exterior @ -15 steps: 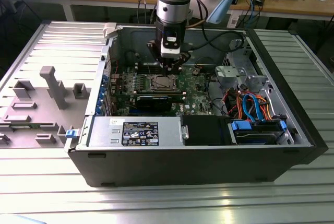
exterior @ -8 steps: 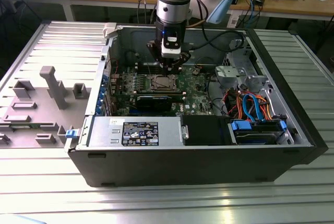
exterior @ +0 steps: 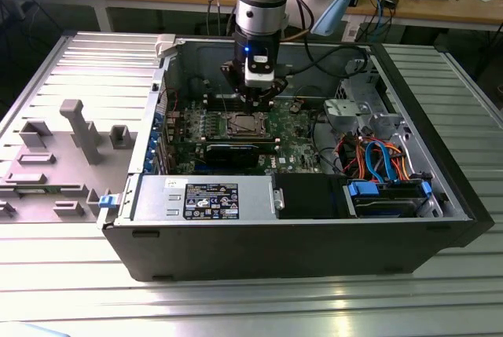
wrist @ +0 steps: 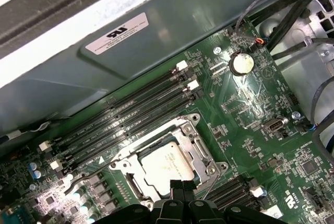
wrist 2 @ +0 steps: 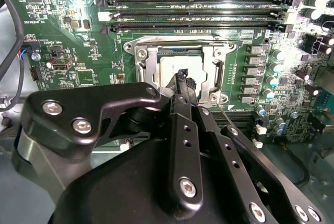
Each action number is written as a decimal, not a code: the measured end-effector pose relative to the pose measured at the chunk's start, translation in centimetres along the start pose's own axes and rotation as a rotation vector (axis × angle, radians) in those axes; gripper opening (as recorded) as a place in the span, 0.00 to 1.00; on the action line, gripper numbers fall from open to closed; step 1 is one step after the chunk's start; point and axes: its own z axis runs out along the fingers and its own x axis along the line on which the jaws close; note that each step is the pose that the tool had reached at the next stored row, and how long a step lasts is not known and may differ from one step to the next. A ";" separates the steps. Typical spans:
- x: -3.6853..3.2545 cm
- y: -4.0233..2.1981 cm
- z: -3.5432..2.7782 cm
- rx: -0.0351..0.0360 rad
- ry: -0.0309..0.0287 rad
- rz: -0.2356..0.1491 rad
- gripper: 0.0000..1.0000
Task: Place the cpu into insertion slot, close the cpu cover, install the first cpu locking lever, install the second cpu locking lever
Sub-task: 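Install the first cpu locking lever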
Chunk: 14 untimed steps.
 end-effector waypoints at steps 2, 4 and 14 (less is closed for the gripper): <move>0.00 0.00 0.00 -0.0001 -0.0001 -0.005 0.11; 0.00 0.00 0.00 0.0000 -0.0003 -0.010 0.11; 0.00 0.00 0.00 -0.0002 -0.0013 -0.039 0.11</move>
